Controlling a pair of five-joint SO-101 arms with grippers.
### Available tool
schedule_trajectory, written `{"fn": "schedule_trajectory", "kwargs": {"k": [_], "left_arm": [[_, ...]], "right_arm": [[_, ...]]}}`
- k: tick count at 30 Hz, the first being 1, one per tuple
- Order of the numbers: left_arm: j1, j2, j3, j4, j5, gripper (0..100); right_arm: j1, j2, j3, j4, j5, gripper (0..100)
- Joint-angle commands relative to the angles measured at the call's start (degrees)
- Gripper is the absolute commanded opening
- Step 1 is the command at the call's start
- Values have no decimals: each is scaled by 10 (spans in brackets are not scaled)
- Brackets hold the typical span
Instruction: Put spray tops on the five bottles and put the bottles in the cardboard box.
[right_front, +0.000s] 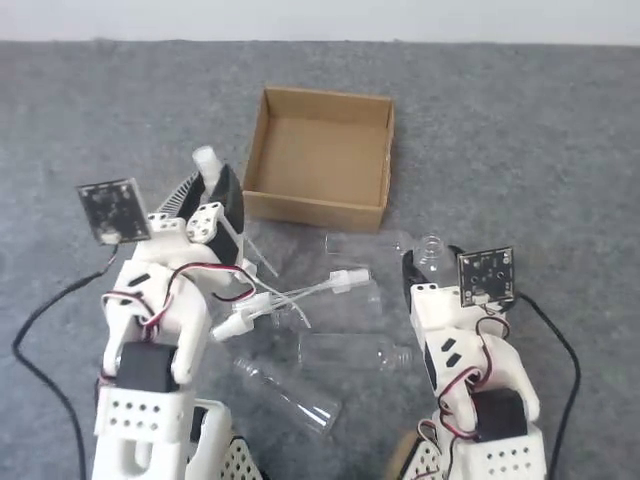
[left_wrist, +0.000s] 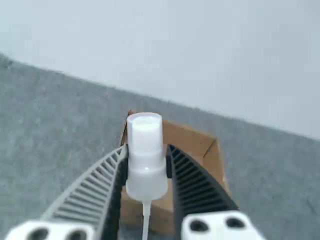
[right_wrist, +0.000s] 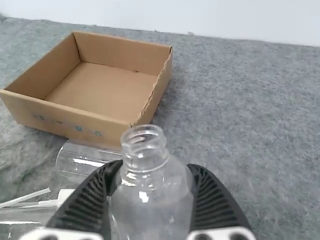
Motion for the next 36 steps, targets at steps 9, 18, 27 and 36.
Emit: {"fn": "schedule_trajectory", "kwargs": {"k": [9, 18, 27, 36], "left_arm": [[46, -27, -70, -84, 5, 13], [75, -30, -66, -86, 5, 13], [75, -30, -83, -88, 5, 13], [75, -30, -110, -106, 6, 13]], "right_arm": [[-9, -8, -4, -29, -2, 9], [-48, -8, 33, -90, -2, 9], [-88, -8, 86, -174, 37, 9], [-139, -8, 89, -167, 89, 9]]}}
